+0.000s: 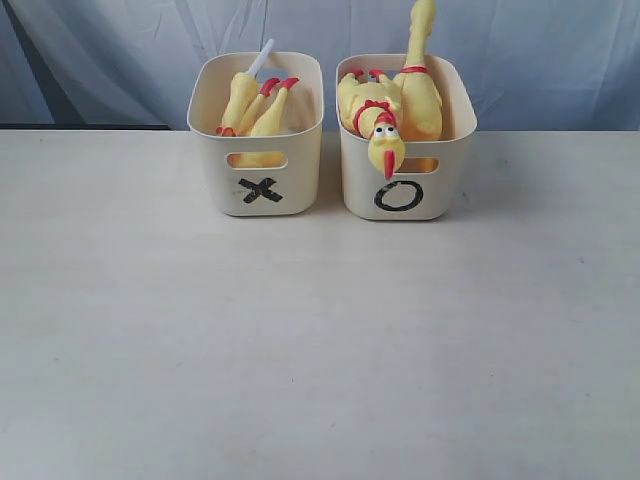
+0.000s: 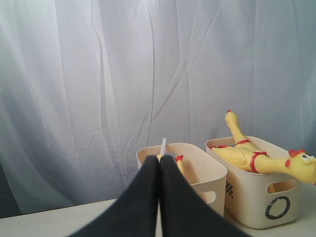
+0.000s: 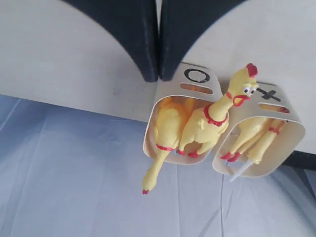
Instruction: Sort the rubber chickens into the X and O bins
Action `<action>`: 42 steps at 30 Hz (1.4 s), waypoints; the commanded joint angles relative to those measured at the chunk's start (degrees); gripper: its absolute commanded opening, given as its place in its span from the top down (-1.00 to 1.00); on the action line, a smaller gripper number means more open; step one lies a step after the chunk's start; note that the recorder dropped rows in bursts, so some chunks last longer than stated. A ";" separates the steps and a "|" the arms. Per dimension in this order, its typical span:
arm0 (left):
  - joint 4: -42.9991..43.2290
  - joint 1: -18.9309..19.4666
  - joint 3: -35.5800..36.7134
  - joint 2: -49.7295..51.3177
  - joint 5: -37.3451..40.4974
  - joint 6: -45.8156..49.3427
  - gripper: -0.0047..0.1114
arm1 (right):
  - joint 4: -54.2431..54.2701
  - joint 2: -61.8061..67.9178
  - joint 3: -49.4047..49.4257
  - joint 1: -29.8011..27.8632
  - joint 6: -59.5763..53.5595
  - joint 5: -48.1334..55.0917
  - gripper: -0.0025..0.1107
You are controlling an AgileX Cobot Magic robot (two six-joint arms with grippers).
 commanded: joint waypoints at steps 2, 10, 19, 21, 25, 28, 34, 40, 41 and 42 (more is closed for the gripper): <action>-0.21 0.08 -0.16 -0.53 0.19 -0.03 0.91 | 2.44 -13.25 7.70 -0.20 -0.17 -3.54 0.97; -0.21 0.08 -0.16 -0.53 0.19 -0.03 0.91 | 9.24 -29.11 16.95 -0.20 -9.06 -6.15 0.97; -0.21 0.08 -0.16 -0.53 0.19 -0.03 0.91 | 16.57 -43.46 24.06 -0.20 -18.58 -4.65 0.97; -0.21 0.08 -0.16 -0.53 0.19 -0.03 0.91 | 17.26 -45.38 25.35 -0.20 -19.22 -3.79 0.97; -0.21 0.08 -0.16 -1.39 0.20 -0.03 0.91 | 17.64 -45.38 25.64 -0.20 -19.61 2.92 0.97; -0.21 0.08 -0.16 -1.90 0.04 -0.03 0.91 | 16.98 -45.38 25.64 -0.20 -19.25 3.57 0.97; -0.21 0.08 -0.16 -2.02 0.06 -0.03 0.91 | 17.33 -45.38 25.64 -0.20 -19.25 3.57 0.97; -0.21 0.08 -0.05 -7.15 0.06 -0.03 0.91 | 17.43 -45.38 25.64 -0.20 -19.25 3.57 0.97; -0.21 0.08 -0.05 -8.12 -0.05 -0.03 0.91 | 17.43 -45.38 25.64 -0.20 -19.25 3.57 0.97; -0.21 0.08 -0.05 -9.09 -0.05 -0.03 0.91 | 17.43 -45.38 25.64 -0.20 -19.25 3.57 0.97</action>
